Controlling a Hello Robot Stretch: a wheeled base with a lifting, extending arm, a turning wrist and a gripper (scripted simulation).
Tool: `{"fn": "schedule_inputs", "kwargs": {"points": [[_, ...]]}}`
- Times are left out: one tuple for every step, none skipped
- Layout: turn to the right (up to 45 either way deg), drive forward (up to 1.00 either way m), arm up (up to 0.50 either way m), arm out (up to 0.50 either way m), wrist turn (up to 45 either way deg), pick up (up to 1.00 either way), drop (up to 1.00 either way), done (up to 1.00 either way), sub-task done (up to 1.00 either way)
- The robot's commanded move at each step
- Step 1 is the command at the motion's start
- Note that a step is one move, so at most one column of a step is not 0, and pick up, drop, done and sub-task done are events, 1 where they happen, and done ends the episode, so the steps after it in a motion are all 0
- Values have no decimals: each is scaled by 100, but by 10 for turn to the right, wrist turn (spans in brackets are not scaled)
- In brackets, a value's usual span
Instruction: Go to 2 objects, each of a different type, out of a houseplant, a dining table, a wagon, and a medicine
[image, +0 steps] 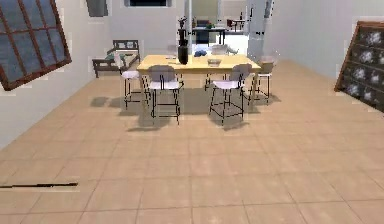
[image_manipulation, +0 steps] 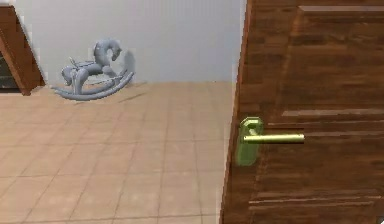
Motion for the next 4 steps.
{"fn": "schedule_inputs", "kwargs": {"points": [[60, 0, 0, 0, 0, 0, 0, 0, 0], [0, 100, 0, 0, 0, 0, 0, 0, 0], [30, 0, 0, 0, 0, 0, 0, 0, 0], [0, 85, 0, 0, 0, 0, 0, 0, 0]]}}
